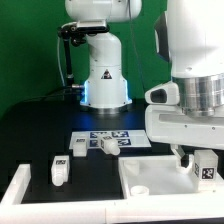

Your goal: Assemble one leg

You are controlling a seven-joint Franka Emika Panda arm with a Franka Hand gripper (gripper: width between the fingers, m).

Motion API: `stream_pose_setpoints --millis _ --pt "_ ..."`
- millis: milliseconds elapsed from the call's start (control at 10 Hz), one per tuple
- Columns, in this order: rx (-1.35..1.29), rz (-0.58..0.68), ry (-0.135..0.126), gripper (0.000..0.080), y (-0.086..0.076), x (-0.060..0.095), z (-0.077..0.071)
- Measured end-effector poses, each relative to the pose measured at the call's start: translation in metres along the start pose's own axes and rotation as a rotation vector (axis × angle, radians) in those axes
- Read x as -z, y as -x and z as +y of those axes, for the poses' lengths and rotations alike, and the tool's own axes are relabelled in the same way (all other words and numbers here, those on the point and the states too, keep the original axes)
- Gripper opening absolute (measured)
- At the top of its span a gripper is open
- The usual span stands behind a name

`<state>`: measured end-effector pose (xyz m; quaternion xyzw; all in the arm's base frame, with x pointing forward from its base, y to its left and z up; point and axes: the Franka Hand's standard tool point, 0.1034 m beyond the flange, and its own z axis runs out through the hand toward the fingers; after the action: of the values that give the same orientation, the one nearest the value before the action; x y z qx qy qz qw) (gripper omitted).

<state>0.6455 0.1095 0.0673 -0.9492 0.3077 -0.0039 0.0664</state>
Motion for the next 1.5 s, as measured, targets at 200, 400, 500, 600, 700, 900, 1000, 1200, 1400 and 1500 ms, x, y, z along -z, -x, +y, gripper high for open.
stream_pose_setpoints --millis 200,400,500,600,700,900,1000,1200,1400,1500 --pt "0.355 0.007 0.023 0.0649 -0.0038 -0.0007 0.0049" --pt "0.341 0.007 0.023 0.0649 -0.0038 -0.0006 0.005" --pt "0.322 0.008 0.023 0.0562 -0.004 -0.0006 0.0051" --pt "0.321 0.008 0.023 0.0403 -0.0041 -0.0006 0.0052" --pt "0.247 0.008 0.021 0.0403 -0.0039 -0.0006 0.0049" --pt "0.117 0.009 0.021 0.0284 -0.0038 -0.0007 0.005" --pt "-0.003 0.01 0.021 0.0284 -0.0034 -0.0006 0.0046" --pt "-0.299 0.021 0.028 0.0284 -0.0029 0.0002 0.0052" --pt "-0.762 0.037 0.029 0.0284 -0.0021 -0.0021 0.007" --pt "-0.933 0.046 0.027 0.0284 -0.0024 -0.002 0.0077"
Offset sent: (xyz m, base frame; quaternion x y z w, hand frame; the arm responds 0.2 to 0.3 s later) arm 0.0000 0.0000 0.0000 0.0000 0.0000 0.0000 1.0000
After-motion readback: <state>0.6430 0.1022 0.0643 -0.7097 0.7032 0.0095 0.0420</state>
